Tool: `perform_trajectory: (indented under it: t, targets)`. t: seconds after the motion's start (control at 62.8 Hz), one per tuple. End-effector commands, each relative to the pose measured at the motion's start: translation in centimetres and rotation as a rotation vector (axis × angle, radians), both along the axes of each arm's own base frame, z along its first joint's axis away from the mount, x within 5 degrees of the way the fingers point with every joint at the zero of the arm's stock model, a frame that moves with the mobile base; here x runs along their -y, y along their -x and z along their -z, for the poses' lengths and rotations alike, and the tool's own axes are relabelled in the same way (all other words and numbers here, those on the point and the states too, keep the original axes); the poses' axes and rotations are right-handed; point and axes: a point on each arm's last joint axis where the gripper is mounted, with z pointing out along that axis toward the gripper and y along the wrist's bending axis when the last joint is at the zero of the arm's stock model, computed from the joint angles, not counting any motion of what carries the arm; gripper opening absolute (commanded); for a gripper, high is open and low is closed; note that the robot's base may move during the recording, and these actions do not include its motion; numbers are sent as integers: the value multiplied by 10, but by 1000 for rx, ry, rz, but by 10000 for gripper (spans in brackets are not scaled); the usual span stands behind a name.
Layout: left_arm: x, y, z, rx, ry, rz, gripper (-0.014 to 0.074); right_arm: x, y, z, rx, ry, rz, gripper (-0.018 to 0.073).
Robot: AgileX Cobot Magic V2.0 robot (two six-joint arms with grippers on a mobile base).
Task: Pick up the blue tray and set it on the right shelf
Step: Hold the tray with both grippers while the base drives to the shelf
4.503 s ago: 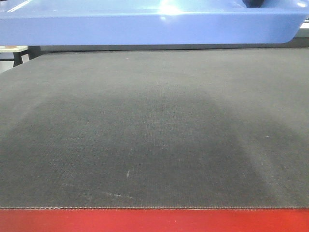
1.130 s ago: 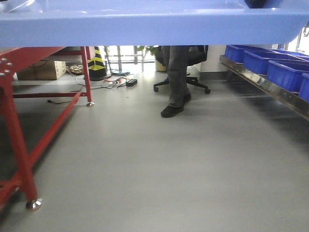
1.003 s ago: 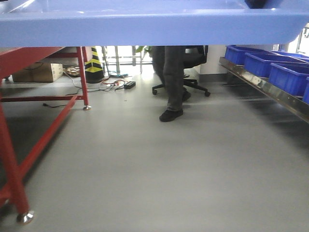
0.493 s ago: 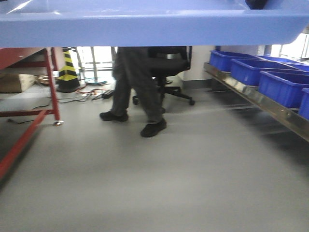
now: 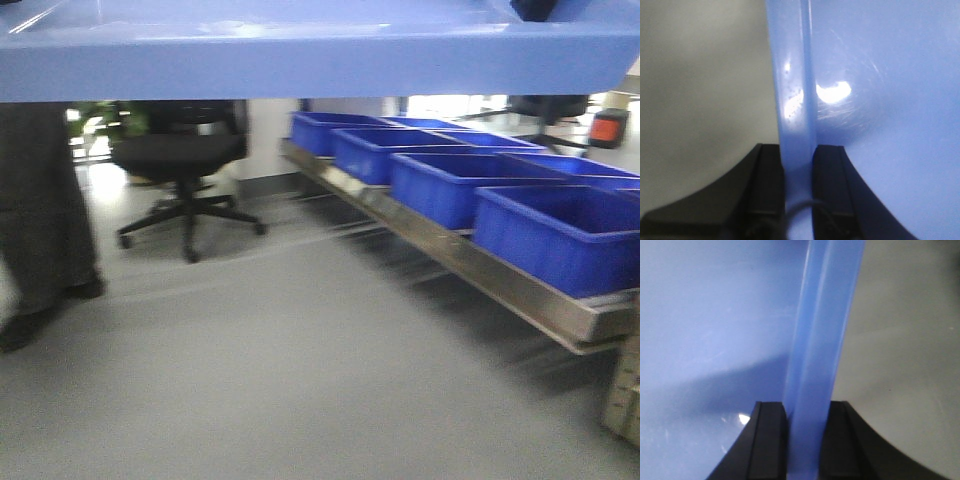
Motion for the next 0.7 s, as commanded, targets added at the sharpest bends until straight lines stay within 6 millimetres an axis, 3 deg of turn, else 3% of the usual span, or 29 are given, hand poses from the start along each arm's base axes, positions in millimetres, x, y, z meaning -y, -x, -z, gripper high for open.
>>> perform_trajectory:
  t: [0.0,0.684]
  targets:
    - [-3,7,-16,65,-1,28,-48,9,3,-19,108,41,-22,55]
    - [-3,7,-16,65,-1,28,-48,9,3,-19,108,41,-22,55]
